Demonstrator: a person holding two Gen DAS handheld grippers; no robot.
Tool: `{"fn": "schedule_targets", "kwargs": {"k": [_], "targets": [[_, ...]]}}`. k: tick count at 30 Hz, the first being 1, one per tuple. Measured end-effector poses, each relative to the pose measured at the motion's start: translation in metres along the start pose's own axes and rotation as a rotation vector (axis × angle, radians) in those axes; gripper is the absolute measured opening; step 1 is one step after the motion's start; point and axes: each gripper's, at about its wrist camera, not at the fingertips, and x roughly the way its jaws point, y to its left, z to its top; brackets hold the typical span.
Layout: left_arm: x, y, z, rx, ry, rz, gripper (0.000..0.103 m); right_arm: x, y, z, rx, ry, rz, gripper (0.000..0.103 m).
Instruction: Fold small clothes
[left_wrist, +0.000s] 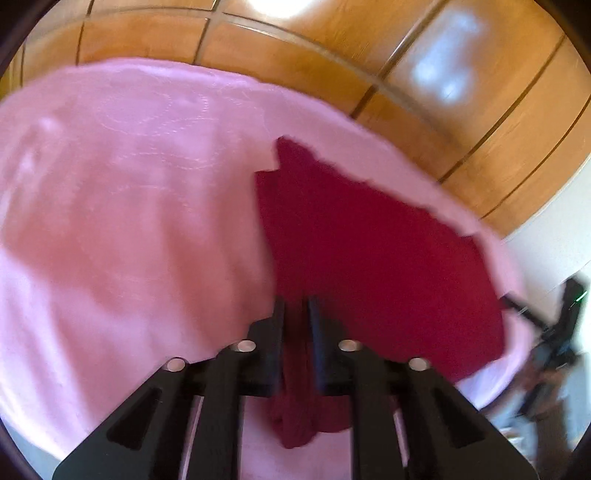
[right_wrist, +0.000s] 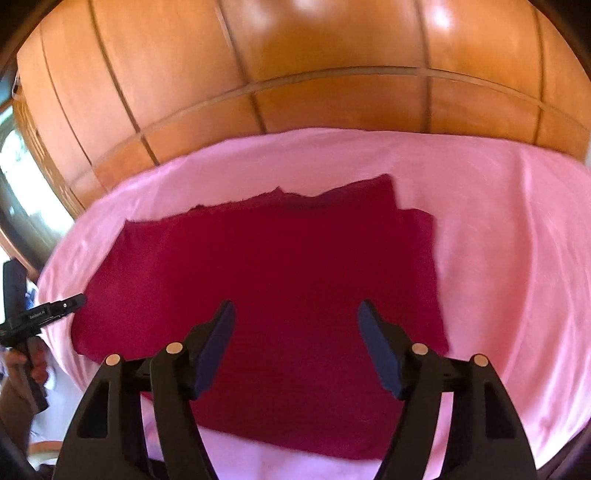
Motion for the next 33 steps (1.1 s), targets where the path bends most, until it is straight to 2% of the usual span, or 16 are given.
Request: {"fn": "schedule_targets", "kwargs": {"k": [2, 3, 4, 6, 7, 10, 14, 19, 22, 25, 26, 29, 32, 33], "targets": [[0.008, 0.007, -0.005, -0.039, 0.022, -0.004, 0.012, 0.026, -0.005, 0.001, 0.002, 0.052, -0.081, 0.072], [0.009, 0.011, -0.007, -0.064, 0.023, -0.008, 0.014, 0.033, -0.009, 0.000, 0.015, 0.072, -0.090, 0.072], [0.007, 0.014, -0.008, -0.078, 0.015, -0.005, 0.018, 0.040, -0.015, -0.003, 0.042, 0.085, -0.074, 0.072], [0.001, 0.013, -0.007, -0.084, -0.006, 0.021, 0.028, 0.043, -0.024, -0.006, 0.073, 0.059, -0.042, 0.074], [-0.005, 0.011, -0.004, -0.079, -0.028, 0.039, 0.028, 0.043, -0.026, -0.007, 0.083, 0.053, -0.034, 0.074], [-0.017, -0.007, 0.015, 0.001, -0.093, 0.090, 0.028, 0.042, -0.026, -0.009, 0.088, 0.032, -0.031, 0.077], [-0.011, -0.037, 0.043, 0.100, -0.142, 0.108, 0.028, 0.042, -0.021, -0.010, 0.078, 0.022, -0.050, 0.082], [0.023, -0.069, 0.060, 0.190, -0.119, 0.087, 0.028, 0.042, -0.016, -0.010, 0.080, 0.016, -0.049, 0.083], [0.051, -0.079, 0.067, 0.247, -0.099, 0.123, 0.028, 0.042, -0.016, -0.011, 0.083, 0.012, -0.045, 0.084], [0.086, -0.062, 0.071, 0.214, -0.031, 0.186, 0.030, 0.043, -0.014, -0.012, 0.086, 0.007, -0.045, 0.086], [0.092, -0.054, 0.070, 0.196, -0.025, 0.176, 0.030, 0.043, -0.014, -0.012, 0.086, 0.006, -0.044, 0.086], [0.091, -0.047, 0.066, 0.172, -0.063, 0.152, 0.030, 0.043, -0.014, -0.012, 0.088, 0.003, -0.041, 0.087], [0.081, -0.048, 0.064, 0.161, -0.094, 0.186, 0.030, 0.044, -0.013, -0.013, 0.084, 0.003, -0.042, 0.088], [0.078, -0.052, 0.062, 0.165, -0.103, 0.192, 0.037, 0.044, -0.013, -0.013, 0.084, 0.005, -0.042, 0.088]]}}
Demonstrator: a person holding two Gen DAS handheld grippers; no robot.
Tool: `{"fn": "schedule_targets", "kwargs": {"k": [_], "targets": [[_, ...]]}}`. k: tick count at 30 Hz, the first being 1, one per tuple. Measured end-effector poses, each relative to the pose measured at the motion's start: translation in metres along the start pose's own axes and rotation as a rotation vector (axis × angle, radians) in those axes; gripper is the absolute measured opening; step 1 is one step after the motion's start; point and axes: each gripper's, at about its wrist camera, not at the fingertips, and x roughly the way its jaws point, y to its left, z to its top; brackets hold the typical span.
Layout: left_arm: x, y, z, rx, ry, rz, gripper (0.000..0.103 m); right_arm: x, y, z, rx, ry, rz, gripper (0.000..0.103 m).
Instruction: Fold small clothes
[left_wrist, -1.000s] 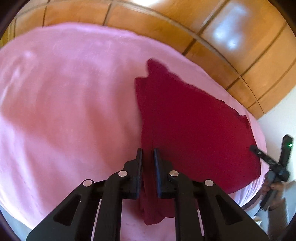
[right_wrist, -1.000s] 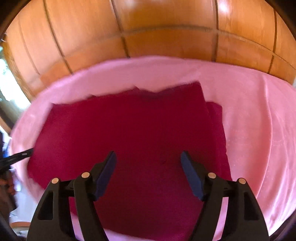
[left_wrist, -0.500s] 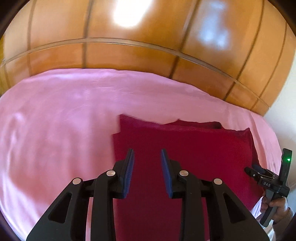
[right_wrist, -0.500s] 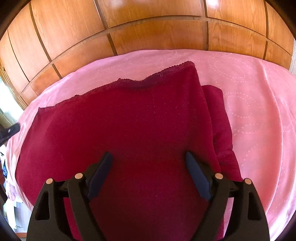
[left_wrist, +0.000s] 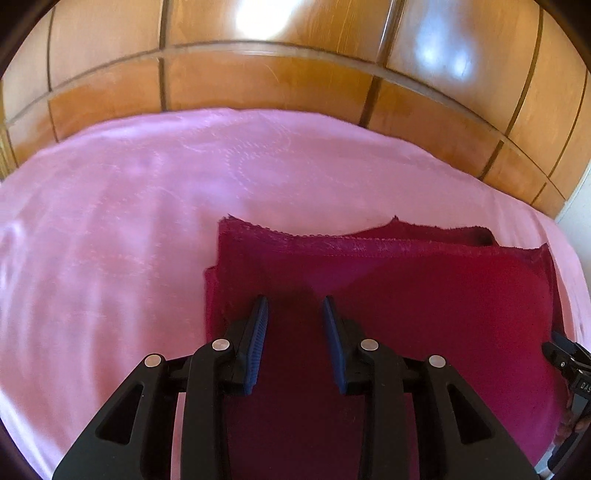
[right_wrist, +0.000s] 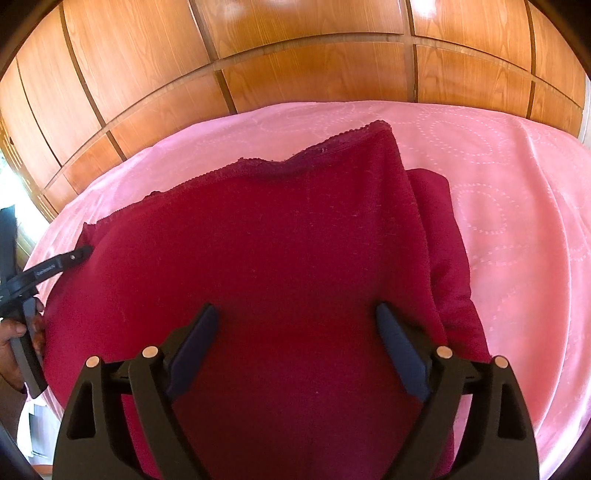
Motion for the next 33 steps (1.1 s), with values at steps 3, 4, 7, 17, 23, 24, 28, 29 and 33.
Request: {"fn": "schedule_targets", "kwargs": {"k": [3, 4, 7, 17, 23, 24, 28, 29, 33], "targets": [[-0.020, -0.003, -0.002, 0.001, -0.052, 0.016, 0.048, -0.001, 0.000, 0.001, 0.002, 0.003, -0.002, 0.088], [-0.030, -0.005, -0.002, 0.005, -0.071, 0.009, 0.048, -0.002, 0.001, 0.001, 0.002, 0.006, -0.004, 0.088], [-0.050, -0.011, -0.005, 0.023, -0.109, 0.023, 0.048, -0.003, 0.001, 0.007, -0.001, 0.032, -0.008, 0.088], [-0.088, -0.023, -0.014, 0.037, -0.176, 0.001, 0.061, -0.030, 0.016, 0.038, -0.027, -0.009, 0.015, 0.087], [-0.089, -0.030, -0.020, 0.048, -0.164, -0.004, 0.061, -0.007, 0.031, 0.065, -0.095, 0.028, 0.016, 0.087], [-0.089, -0.030, -0.021, 0.050, -0.162, -0.002, 0.061, 0.000, 0.031, 0.069, -0.091, 0.039, 0.018, 0.087], [-0.087, -0.033, -0.025, 0.062, -0.149, 0.002, 0.061, 0.033, 0.023, 0.085, -0.071, 0.088, -0.035, 0.087], [-0.087, -0.034, -0.026, 0.065, -0.147, 0.003, 0.061, 0.041, 0.019, 0.088, -0.063, 0.104, -0.050, 0.087], [-0.081, -0.036, -0.031, 0.075, -0.125, 0.007, 0.061, 0.065, 0.003, 0.097, -0.025, 0.143, -0.083, 0.087]]}}
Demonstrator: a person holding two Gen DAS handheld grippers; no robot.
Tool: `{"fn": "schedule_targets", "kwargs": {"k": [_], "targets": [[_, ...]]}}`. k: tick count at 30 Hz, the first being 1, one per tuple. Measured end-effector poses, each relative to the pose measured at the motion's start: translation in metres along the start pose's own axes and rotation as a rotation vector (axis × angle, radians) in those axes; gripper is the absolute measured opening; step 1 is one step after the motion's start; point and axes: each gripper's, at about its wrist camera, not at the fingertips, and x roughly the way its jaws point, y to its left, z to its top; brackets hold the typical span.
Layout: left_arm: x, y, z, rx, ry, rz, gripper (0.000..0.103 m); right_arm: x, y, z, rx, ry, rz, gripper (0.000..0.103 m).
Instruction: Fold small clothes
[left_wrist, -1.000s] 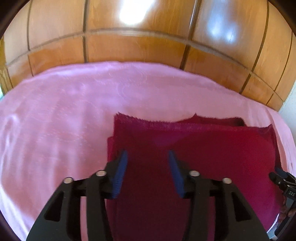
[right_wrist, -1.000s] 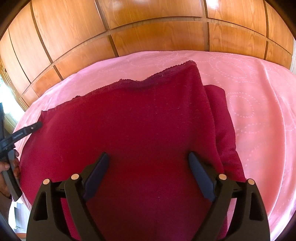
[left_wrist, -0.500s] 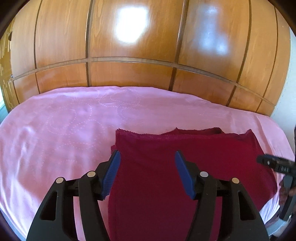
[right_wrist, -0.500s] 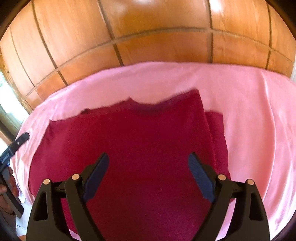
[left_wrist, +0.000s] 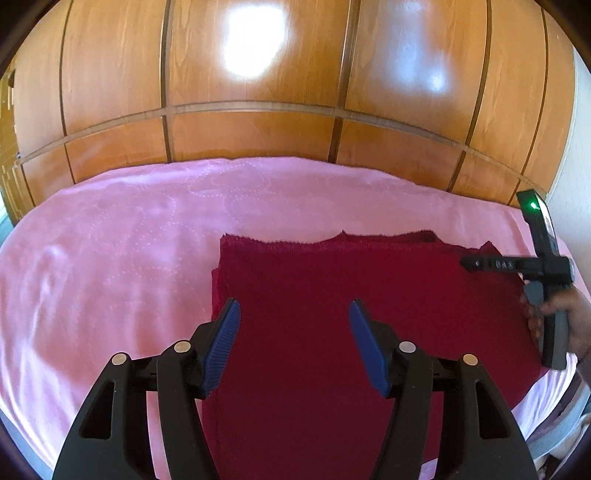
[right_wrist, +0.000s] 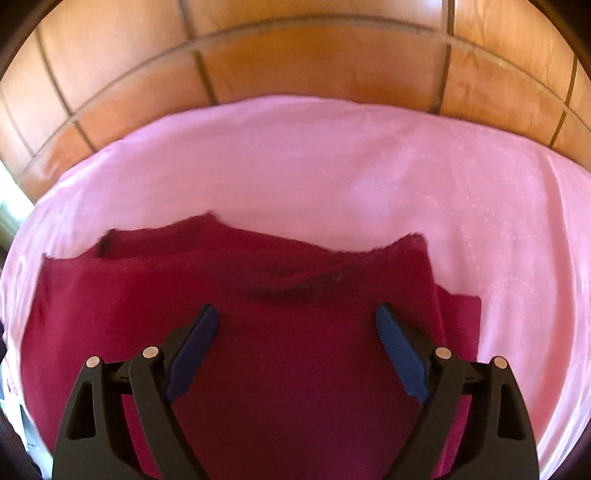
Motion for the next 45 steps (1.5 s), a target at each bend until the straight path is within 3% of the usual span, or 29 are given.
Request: {"fn": "schedule_targets", "kwargs": {"k": [9, 13, 21, 25, 30, 31, 34, 39, 40, 41, 45], "targets": [[0.013, 0.004, -0.019, -0.035, 0.067, -0.015, 0.061, -0.035, -0.014, -0.013, 0.029, -0.048, 0.033, 0.089], [0.006, 0.008, -0.027, -0.058, 0.057, -0.035, 0.061, -0.072, -0.051, -0.041, 0.142, -0.104, 0.099, 0.093], [0.000, 0.002, -0.040, -0.061, 0.073, -0.060, 0.061, -0.085, -0.106, -0.100, 0.377, -0.067, 0.251, 0.091], [-0.003, -0.002, -0.044, -0.055, 0.079, -0.069, 0.061, -0.088, -0.112, -0.125, 0.425, -0.071, 0.332, 0.076], [-0.002, -0.006, -0.047, -0.055, 0.092, -0.086, 0.061, -0.085, -0.108, -0.131, 0.446, -0.084, 0.398, 0.074], [-0.002, -0.007, -0.047, -0.053, 0.093, -0.088, 0.061, -0.084, -0.107, -0.129, 0.444, -0.085, 0.402, 0.073], [-0.002, -0.008, -0.047, -0.055, 0.096, -0.101, 0.061, -0.082, -0.100, -0.126, 0.408, -0.069, 0.403, 0.048], [0.004, -0.010, -0.050, -0.052, 0.118, -0.126, 0.061, -0.074, -0.085, -0.123, 0.351, -0.046, 0.390, 0.041], [0.006, -0.009, -0.051, -0.059, 0.124, -0.136, 0.061, -0.074, -0.083, -0.120, 0.347, -0.044, 0.392, 0.030], [0.006, -0.008, -0.050, -0.064, 0.124, -0.142, 0.061, -0.076, -0.081, -0.119, 0.343, -0.046, 0.387, 0.028], [0.013, -0.004, -0.051, -0.064, 0.154, -0.175, 0.060, -0.096, -0.068, -0.107, 0.328, -0.096, 0.427, 0.025]]}}
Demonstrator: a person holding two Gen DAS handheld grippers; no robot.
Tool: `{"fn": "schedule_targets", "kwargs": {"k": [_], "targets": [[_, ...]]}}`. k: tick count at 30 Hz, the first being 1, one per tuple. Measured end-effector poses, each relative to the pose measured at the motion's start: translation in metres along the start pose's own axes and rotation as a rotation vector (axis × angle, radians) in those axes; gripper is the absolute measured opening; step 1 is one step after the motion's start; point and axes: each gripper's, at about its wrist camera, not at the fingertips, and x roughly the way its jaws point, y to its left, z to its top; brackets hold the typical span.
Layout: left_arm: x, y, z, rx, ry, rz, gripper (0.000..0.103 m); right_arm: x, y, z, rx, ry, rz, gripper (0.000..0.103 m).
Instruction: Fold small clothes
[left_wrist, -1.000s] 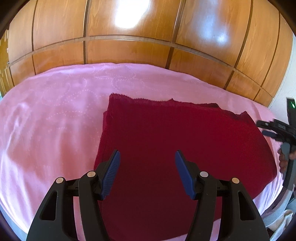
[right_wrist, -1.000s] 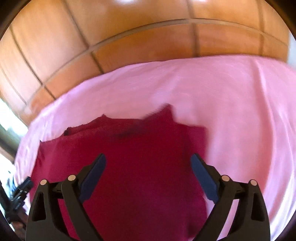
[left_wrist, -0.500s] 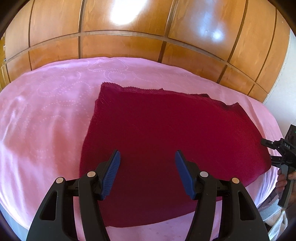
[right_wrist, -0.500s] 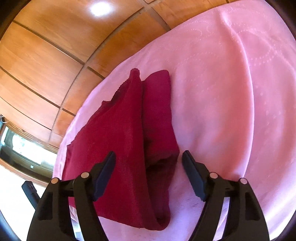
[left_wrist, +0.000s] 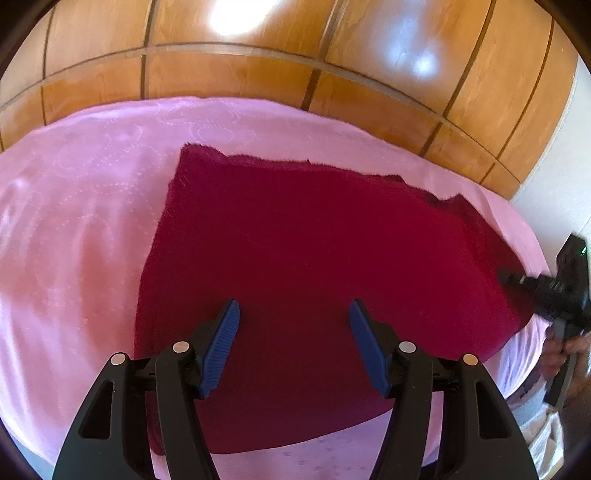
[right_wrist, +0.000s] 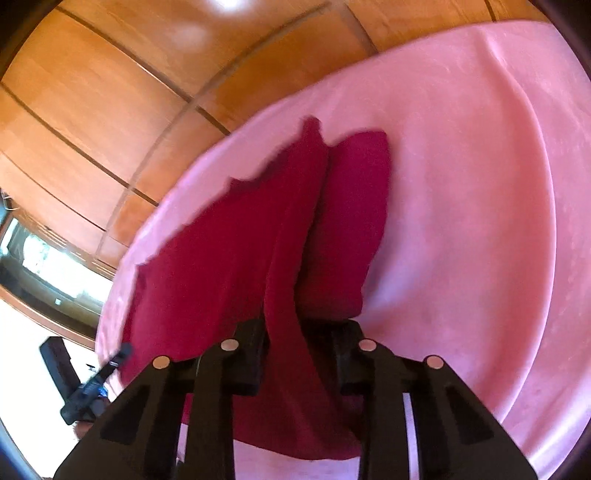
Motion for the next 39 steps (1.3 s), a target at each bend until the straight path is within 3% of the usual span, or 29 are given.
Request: {"fn": "schedule_targets", "kwargs": {"k": [9, 12, 15, 22, 27, 30, 32, 33, 35, 39], "targets": [[0.007, 0.017, 0.003, -0.105, 0.015, -0.111, 0.056, 0.002, 0.099, 0.021, -0.081, -0.022, 0.262, 0.023], [0.000, 0.029, 0.007, -0.169, 0.017, -0.200, 0.048, 0.030, 0.147, 0.014, -0.139, 0.032, 0.334, 0.023], [-0.018, 0.046, 0.013, -0.254, -0.021, -0.318, 0.048, 0.063, 0.186, 0.004, -0.197, 0.099, 0.364, 0.023], [-0.060, 0.100, 0.015, -0.408, -0.116, -0.437, 0.049, 0.146, 0.243, -0.038, -0.326, 0.264, 0.319, 0.022], [-0.060, 0.121, 0.017, -0.474, -0.105, -0.480, 0.057, 0.177, 0.271, -0.074, -0.505, 0.316, 0.224, 0.024], [-0.054, 0.122, 0.021, -0.479, -0.079, -0.505, 0.057, 0.182, 0.282, -0.087, -0.592, 0.299, 0.193, 0.034], [-0.048, 0.119, 0.026, -0.479, -0.051, -0.521, 0.058, 0.176, 0.287, -0.091, -0.619, 0.280, 0.229, 0.055], [-0.044, 0.118, 0.030, -0.485, -0.035, -0.533, 0.066, 0.174, 0.292, -0.094, -0.631, 0.278, 0.249, 0.059], [-0.039, 0.112, 0.033, -0.487, -0.019, -0.544, 0.069, 0.163, 0.290, -0.097, -0.649, 0.279, 0.283, 0.069], [-0.026, 0.103, 0.046, -0.476, 0.043, -0.539, 0.069, 0.134, 0.278, -0.102, -0.665, 0.269, 0.331, 0.072]]}}
